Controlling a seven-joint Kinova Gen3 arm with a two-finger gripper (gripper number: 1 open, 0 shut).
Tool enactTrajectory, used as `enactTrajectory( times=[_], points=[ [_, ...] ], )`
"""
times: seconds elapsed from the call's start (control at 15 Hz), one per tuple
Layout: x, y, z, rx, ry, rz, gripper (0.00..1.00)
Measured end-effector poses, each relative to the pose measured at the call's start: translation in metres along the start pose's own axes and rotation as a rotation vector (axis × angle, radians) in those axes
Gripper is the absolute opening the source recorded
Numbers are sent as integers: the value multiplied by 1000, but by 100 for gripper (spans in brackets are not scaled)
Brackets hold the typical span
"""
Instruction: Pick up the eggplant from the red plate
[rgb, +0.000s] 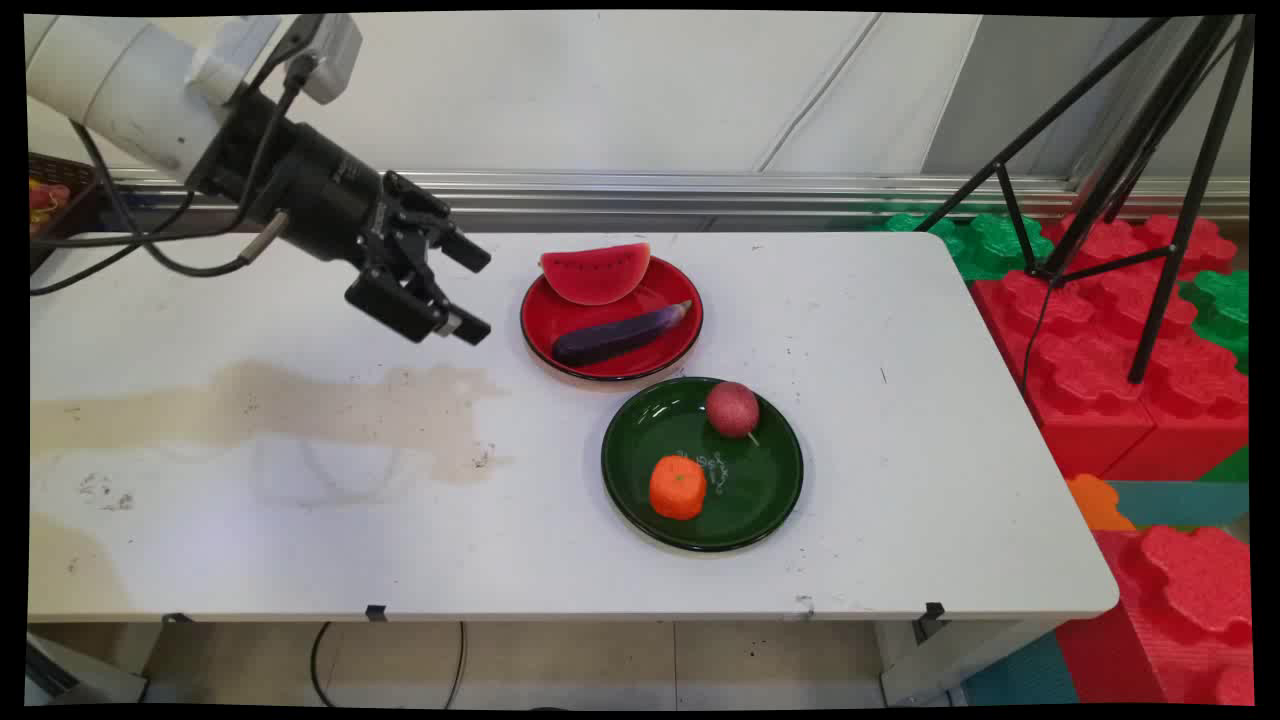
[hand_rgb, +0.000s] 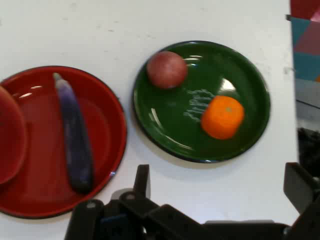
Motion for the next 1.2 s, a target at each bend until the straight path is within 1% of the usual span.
enactTrajectory(
  times=[0.2,0.47,0.67,0.8,0.93,1.2],
  points=[
    [2,-15,6,44,1,-25,100],
    [5,-34,21,87,-9,-42,100],
    [8,-56,48,133,-31,-58,100],
    [10,-68,66,156,-51,-61,100],
    [11,-76,80,168,-64,-68,100],
    [14,-95,123,193,-107,-112,100]
  ],
)
